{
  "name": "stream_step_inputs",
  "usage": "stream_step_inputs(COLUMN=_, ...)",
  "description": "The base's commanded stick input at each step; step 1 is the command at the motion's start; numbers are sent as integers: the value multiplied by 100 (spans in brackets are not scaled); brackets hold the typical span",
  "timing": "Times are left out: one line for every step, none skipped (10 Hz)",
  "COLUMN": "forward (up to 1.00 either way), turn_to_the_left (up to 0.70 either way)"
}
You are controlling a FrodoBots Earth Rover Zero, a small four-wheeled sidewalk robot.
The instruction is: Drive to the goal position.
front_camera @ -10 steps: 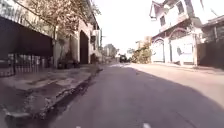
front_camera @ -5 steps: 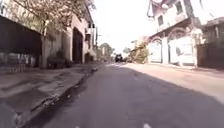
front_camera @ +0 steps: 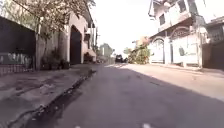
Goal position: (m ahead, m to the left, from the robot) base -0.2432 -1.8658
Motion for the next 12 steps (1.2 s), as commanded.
stream_step_inputs(forward=100, turn_to_the_left=0)
stream_step_inputs(forward=100, turn_to_the_left=0)
stream_step_inputs(forward=100, turn_to_the_left=0)
stream_step_inputs(forward=100, turn_to_the_left=0)
stream_step_inputs(forward=100, turn_to_the_left=0)
stream_step_inputs(forward=100, turn_to_the_left=0)
stream_step_inputs(forward=100, turn_to_the_left=0)
stream_step_inputs(forward=100, turn_to_the_left=0)
stream_step_inputs(forward=100, turn_to_the_left=0)
stream_step_inputs(forward=100, turn_to_the_left=0)
stream_step_inputs(forward=100, turn_to_the_left=0)
stream_step_inputs(forward=100, turn_to_the_left=0)
